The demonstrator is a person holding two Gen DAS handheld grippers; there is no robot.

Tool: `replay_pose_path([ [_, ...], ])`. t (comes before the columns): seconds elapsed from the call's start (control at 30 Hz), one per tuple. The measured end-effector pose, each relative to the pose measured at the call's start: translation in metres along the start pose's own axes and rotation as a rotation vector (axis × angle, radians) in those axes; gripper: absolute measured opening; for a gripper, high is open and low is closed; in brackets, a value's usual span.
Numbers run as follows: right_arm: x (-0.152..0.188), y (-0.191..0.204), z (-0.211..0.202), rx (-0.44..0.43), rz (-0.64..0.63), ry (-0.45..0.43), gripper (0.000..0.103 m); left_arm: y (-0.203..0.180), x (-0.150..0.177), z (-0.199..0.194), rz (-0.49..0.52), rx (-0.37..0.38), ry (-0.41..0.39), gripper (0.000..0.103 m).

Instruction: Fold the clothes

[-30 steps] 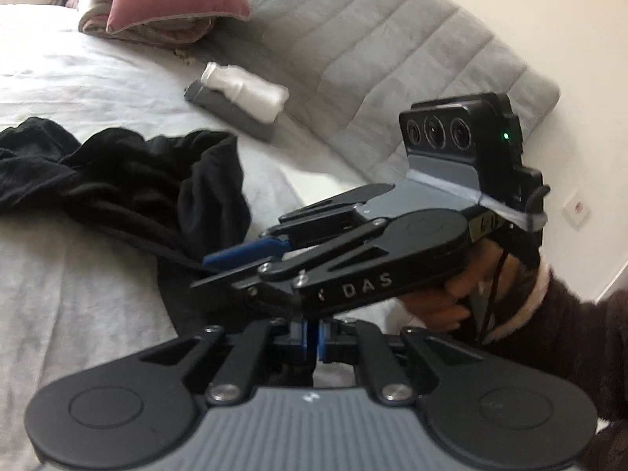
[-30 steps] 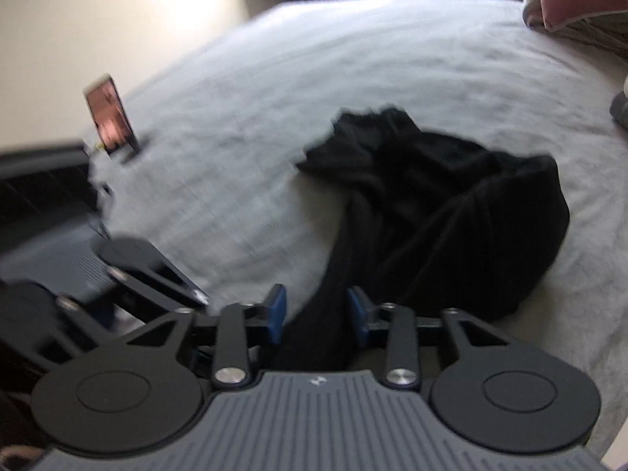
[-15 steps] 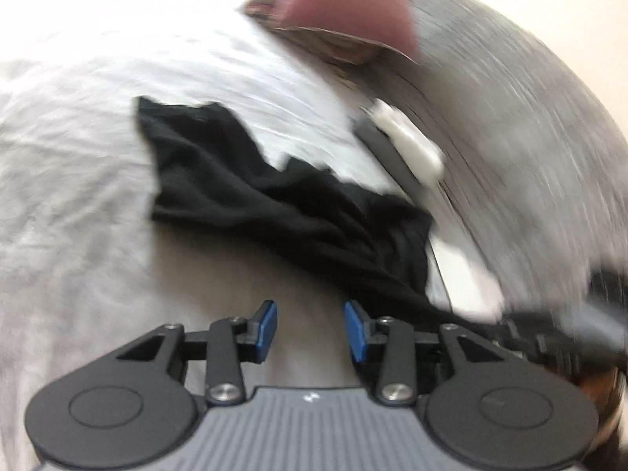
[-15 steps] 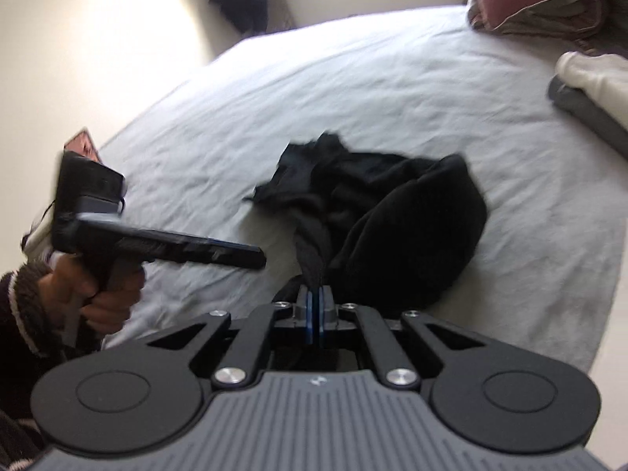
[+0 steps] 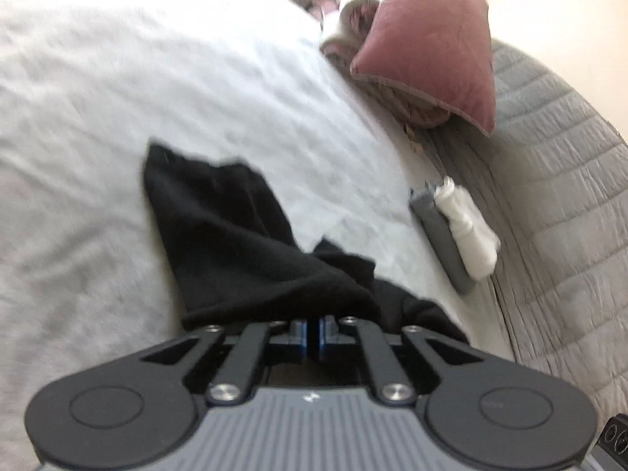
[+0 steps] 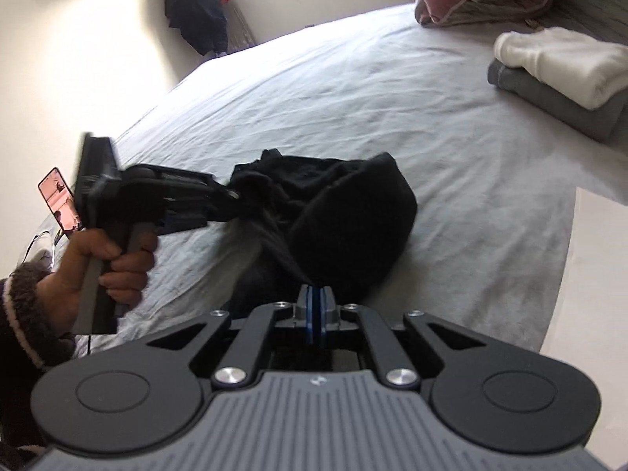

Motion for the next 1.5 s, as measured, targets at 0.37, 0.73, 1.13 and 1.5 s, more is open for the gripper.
replay_pose_path([
  [0.37, 0.019, 0.031, 0.001, -0.045, -0.131, 0.013, 0.059, -0.002, -0.02, -0.11, 0.061, -0.083, -0.132, 0.004],
  [0.73, 0.022, 0.058, 0.009, 0.001, -0.179, -0.073, 0.007, 0.003, 0.003, -0.207, 0.036, -0.113, -0.205, 0.004],
  [1.13, -0.085, 0.1, -0.117, 0.058, -0.16, -0.458, 0.005, -0.075, -0.04, -0.304, 0.2, -0.063, -0.392, 0.004],
  [1.5, -0.17, 0.137, -0.226, 0.149, -0.19, -0.712, 0.004, -0.18, -0.083, -0.37, 0.393, -0.034, -0.527, 0.004],
])
Point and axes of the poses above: each gripper's, at about its wrist camera, not at the fingertips, and z roughly the way its jaws point, y to its left, x to its underside, the point moved 10 cm from there along z, roughly the way its jaws point, and after that the axes turned 8 degrees about x, right-handed, at the moved point
